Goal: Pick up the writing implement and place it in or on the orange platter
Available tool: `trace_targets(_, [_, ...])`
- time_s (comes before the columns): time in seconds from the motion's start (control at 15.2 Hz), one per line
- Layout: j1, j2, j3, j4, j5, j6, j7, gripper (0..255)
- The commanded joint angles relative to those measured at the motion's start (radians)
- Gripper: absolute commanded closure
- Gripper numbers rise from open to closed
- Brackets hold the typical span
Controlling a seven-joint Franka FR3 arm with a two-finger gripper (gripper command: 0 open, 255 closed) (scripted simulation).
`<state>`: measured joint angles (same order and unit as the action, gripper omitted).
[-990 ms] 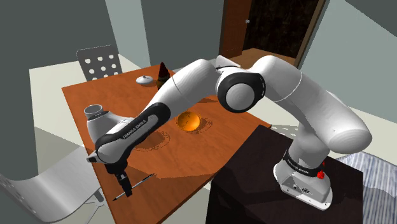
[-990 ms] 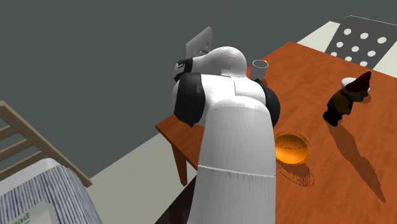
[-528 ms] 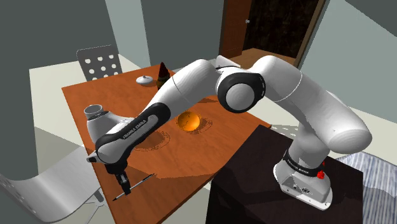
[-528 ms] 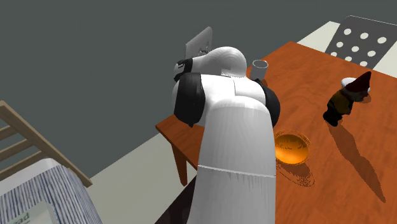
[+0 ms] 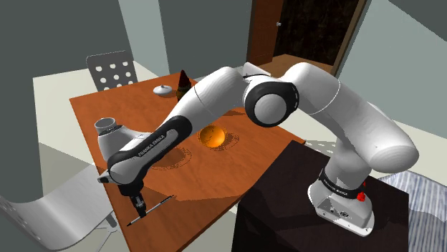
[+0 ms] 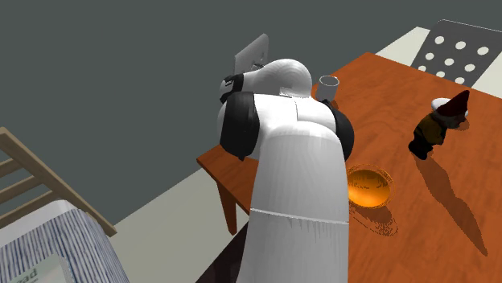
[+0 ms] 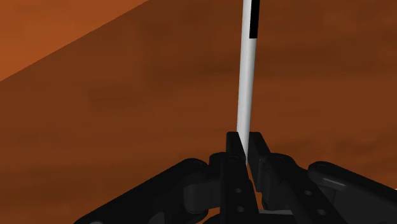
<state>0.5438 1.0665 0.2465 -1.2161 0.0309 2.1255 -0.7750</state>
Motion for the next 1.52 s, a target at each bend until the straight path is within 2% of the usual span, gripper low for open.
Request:
trace_targets(0.0, [-0.001, -0.011, 0.001, -0.006, 0.001, -0.005, 0.001, 255])
trace_targets(1.45, [-0.021, -0.208, 0.022, -0.051, 0.017, -0.154, 0.030, 255])
